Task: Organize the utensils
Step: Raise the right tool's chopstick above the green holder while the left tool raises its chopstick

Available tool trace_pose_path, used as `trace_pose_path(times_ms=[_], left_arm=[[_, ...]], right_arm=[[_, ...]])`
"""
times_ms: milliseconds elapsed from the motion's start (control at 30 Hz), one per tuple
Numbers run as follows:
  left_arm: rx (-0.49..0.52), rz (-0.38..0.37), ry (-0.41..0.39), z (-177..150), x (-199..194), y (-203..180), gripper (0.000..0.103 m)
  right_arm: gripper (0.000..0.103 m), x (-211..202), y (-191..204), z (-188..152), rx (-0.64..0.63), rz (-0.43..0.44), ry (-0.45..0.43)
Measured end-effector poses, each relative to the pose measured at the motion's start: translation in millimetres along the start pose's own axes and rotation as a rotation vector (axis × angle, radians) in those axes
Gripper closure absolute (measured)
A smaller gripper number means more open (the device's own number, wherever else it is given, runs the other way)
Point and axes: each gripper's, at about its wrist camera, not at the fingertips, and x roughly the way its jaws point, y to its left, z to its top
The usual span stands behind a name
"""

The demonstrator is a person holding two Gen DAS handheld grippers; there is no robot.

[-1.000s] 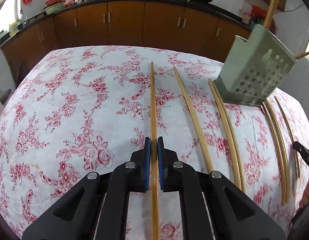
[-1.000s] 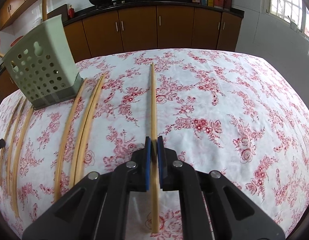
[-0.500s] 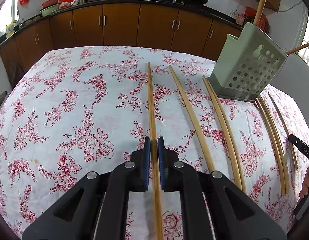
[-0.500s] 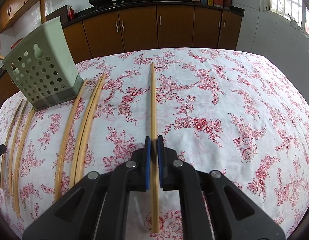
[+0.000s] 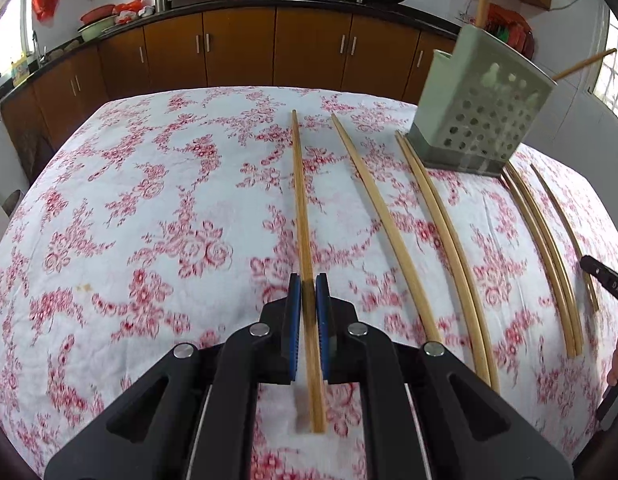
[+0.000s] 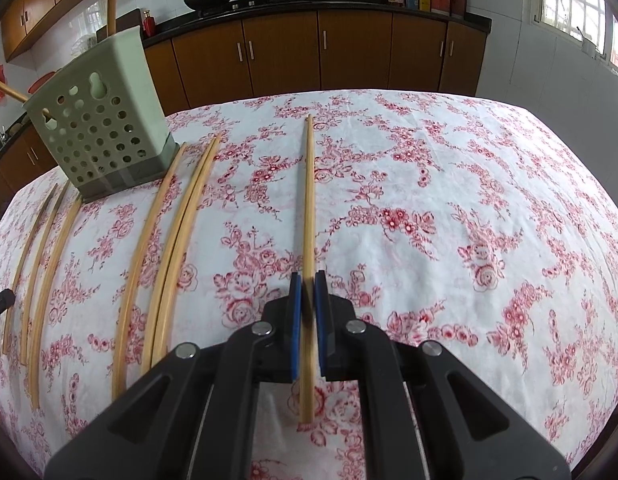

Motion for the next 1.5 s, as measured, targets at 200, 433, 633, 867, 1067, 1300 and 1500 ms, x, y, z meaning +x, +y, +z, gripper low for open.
trace_pose_path(times_ms=[200,433,633,867,1067,1300,1500], left_arm=[[0.012,0.009,0.002,-6.5,-5.2,-2.9,0.095],[0.004,0.0,0.007,-3.1,-14.9,-0.3,0.095],[-0.036,-0.027,-0.075,16.7,-45.7,11.7,0.096],[-0.072,-0.047,-0.158,35.2,-71.7,19.4,0.096],[-0.109,-0.062,-0.245,48.9,-94.4,22.5,0.096],[-0.12,-0.064,-0.333,65.0,-115.8,21.3,0.096],[-0.101,-0.059,-0.375,74.8,-125.3,15.7,0.096]], right_arm=[[0.095,-3.4,-0.2,-3.4,-0.002,0.006,0.002],[0.096,-28.8,-11.6,2.1,0.024,0.026,-0.046],[0.096,-55.0,-19.6,14.9,0.03,0.032,-0.118],[0.096,-71.6,-22.4,23.6,0.04,0.039,-0.173],[0.096,-88.4,-22.4,35.1,0.052,0.049,-0.237],[0.096,-109.6,-24.1,49.1,0.066,0.064,-0.316],[0.096,-123.6,-23.5,57.5,0.074,0.068,-0.365]])
